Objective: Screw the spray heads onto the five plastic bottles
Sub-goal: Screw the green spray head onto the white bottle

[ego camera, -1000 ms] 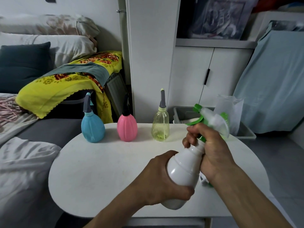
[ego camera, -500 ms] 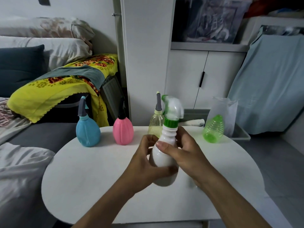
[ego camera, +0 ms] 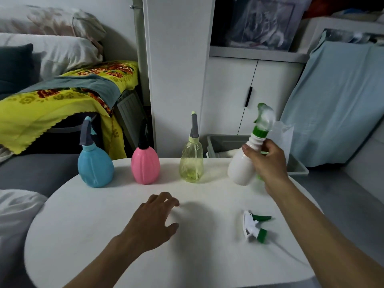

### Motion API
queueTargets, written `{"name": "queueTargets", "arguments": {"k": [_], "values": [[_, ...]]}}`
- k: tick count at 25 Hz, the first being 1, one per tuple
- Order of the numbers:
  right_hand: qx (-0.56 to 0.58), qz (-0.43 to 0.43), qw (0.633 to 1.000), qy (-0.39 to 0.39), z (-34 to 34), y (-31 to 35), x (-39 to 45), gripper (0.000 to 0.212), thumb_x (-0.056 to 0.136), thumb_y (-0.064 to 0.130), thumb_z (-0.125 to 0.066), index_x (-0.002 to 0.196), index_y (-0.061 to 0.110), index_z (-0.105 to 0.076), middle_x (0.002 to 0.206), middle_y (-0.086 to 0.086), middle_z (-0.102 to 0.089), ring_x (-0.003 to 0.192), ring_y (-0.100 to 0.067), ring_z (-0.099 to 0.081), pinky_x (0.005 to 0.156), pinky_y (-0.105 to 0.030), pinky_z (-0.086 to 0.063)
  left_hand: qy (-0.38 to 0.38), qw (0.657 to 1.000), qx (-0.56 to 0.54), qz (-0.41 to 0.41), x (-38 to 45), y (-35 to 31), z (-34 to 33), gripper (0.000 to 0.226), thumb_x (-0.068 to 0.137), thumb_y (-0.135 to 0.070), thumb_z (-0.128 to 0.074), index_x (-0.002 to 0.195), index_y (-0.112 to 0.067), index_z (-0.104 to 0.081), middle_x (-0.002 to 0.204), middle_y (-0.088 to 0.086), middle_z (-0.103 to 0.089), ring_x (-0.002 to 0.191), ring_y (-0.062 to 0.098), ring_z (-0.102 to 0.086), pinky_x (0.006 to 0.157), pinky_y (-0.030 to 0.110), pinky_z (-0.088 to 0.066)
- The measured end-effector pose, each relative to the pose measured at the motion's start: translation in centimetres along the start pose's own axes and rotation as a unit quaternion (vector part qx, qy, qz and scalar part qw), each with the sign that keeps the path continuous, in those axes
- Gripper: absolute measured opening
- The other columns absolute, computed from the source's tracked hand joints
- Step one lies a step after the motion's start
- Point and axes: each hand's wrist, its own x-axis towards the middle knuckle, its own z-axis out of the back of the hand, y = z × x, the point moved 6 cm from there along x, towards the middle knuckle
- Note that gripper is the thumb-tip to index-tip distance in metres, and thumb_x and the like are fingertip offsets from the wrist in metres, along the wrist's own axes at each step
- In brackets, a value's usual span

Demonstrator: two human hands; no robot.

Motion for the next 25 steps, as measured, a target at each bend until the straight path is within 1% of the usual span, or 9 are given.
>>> {"name": "queueTargets", "arguments": {"k": [2,5,8,11,15,20,21,23,25], "values": [[-0.015,0.027,0.999,-0.014,-1.4,-0.5,1.9,0.023,0.080,0.031,-0.077,0.097,0.022,-0.064,0.095,0.001,-0.066,0.084,-0.019,-0.061,0.070,-0.029,-0.042,0.043,0.999,0.017,0.012,0.5,1.3,-1.2,0.057,0.090,-0.050,-0.056,0.141,-0.032,-0.039,0.151,-0.009,-0.033,0.134,0.015,-0.035,0.105,0.033,-0.038],[-0.032,0.052,0.998,-0.014,-3.4,-1.6,3.8,0.024,0.079,0.029,-0.078,0.095,0.022,-0.063,0.093,0.000,-0.066,0.081,-0.018,-0.061,0.068,-0.026,-0.041,0.086,0.996,0.026,0.015,0.9,1.7,-2.4,0.056,0.087,-0.053,-0.055,0.138,-0.032,-0.040,0.139,-0.010,-0.040,0.124,0.014,-0.039,0.098,0.033,-0.042],[-0.060,0.033,0.998,0.016,-5.3,-4.7,4.2,0.034,0.078,0.028,-0.079,0.105,0.013,-0.066,0.099,-0.003,-0.066,0.088,-0.022,-0.061,0.075,-0.033,-0.045,0.085,0.995,0.046,0.015,1.4,1.5,-2.8,0.053,0.088,-0.052,-0.053,0.135,-0.030,-0.041,0.132,-0.008,-0.041,0.120,0.016,-0.039,0.095,0.034,-0.045],[-0.065,0.038,0.997,0.025,-6.1,-6.5,3.7,0.039,0.077,0.030,-0.080,0.109,0.014,-0.064,0.100,0.000,-0.061,0.089,-0.021,-0.057,0.072,-0.031,-0.039,0.080,0.995,0.062,0.010,1.4,1.1,-2.9,0.053,0.089,-0.051,-0.051,0.136,-0.028,-0.040,0.133,-0.006,-0.040,0.121,0.019,-0.039,0.095,0.035,-0.045],[-0.074,0.036,0.996,0.023,-5.8,-6.7,3.6,0.044,0.074,0.035,-0.081,0.108,0.014,-0.061,0.099,0.002,-0.062,0.091,-0.023,-0.061,0.070,-0.030,-0.038,0.071,0.995,0.071,0.005,1.1,0.9,-2.9,0.055,0.091,-0.050,-0.050,0.140,-0.027,-0.038,0.138,-0.004,-0.039,0.124,0.020,-0.039,0.097,0.036,-0.044],[-0.117,0.027,0.989,0.082,-4.1,-8.2,2.6,0.073,0.068,0.032,-0.087,0.129,0.016,-0.052,0.120,0.001,-0.057,0.106,-0.020,-0.054,0.085,-0.037,-0.046,0.075,0.996,0.042,-0.013,0.9,1.2,-2.6,0.057,0.090,-0.052,-0.051,0.141,-0.032,-0.037,0.141,-0.010,-0.036,0.126,0.014,-0.036,0.099,0.031,-0.042],[-0.110,0.011,0.991,0.076,-3.2,-8.5,2.8,0.070,0.069,0.033,-0.086,0.128,0.018,-0.053,0.118,0.001,-0.058,0.104,-0.020,-0.055,0.082,-0.036,-0.047,0.075,0.996,0.038,-0.016,0.9,1.3,-2.5,0.057,0.090,-0.053,-0.052,0.141,-0.033,-0.037,0.140,-0.011,-0.036,0.126,0.013,-0.036,0.098,0.030,-0.042],[-0.148,0.006,0.988,0.038,-1.0,-8.9,3.1,0.045,0.074,0.035,-0.081,0.112,0.021,-0.060,0.101,0.002,-0.065,0.088,-0.020,-0.061,0.067,-0.029,-0.042,0.073,0.997,0.035,-0.019,0.9,1.3,-2.6,0.058,0.089,-0.053,-0.052,0.141,-0.033,-0.036,0.139,-0.011,-0.036,0.125,0.013,-0.037,0.097,0.028,-0.042],[-0.229,0.025,0.971,-0.067,1.9,-9.1,2.7,0.021,0.080,0.034,-0.073,0.088,0.017,-0.064,0.082,-0.002,-0.069,0.076,-0.027,-0.063,0.059,-0.028,-0.034,0.073,0.996,0.040,-0.017,0.9,1.2,-2.7,0.058,0.089,-0.053,-0.052,0.141,-0.032,-0.036,0.139,-0.012,-0.036,0.126,0.013,-0.037,0.097,0.028,-0.042]]}}
